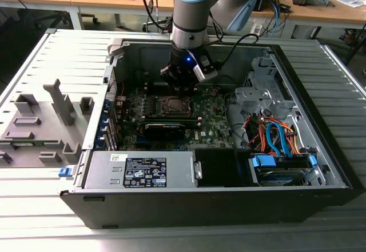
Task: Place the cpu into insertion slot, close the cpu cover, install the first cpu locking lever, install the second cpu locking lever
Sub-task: 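Install the first cpu locking lever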
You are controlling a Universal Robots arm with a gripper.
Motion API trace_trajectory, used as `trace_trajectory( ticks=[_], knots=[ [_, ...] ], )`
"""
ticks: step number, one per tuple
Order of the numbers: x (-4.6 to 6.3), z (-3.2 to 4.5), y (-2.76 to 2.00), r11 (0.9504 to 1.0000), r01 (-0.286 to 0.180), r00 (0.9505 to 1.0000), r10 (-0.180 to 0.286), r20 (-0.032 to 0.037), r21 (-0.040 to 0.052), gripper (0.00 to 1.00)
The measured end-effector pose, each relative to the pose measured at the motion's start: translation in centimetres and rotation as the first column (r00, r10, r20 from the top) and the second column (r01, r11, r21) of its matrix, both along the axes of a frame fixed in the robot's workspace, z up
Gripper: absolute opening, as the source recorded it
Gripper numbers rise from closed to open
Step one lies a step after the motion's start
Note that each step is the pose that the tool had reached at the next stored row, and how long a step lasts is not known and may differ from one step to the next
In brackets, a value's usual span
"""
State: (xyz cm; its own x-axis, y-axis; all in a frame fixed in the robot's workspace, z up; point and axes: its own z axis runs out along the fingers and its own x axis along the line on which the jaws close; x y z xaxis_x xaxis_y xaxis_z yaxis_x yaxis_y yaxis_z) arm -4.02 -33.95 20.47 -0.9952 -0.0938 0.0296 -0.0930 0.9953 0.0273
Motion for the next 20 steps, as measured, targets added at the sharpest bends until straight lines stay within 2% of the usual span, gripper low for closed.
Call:
trace_trajectory(
  ticks=[10,14,20],
  knots=[
    [0.25,-0.29,0.00,1.0000,0.000,1.0000,0.000,0.0000,-0.0001,0.11],
    [0.27,-0.32,0.15,1.0000,0.000,1.0000,0.000,0.0002,0.0000,0.11],
    [0.27,0.06,0.19,1.0000,0.000,1.0000,0.000,0.0002,0.0002,0.11]
  ],
)
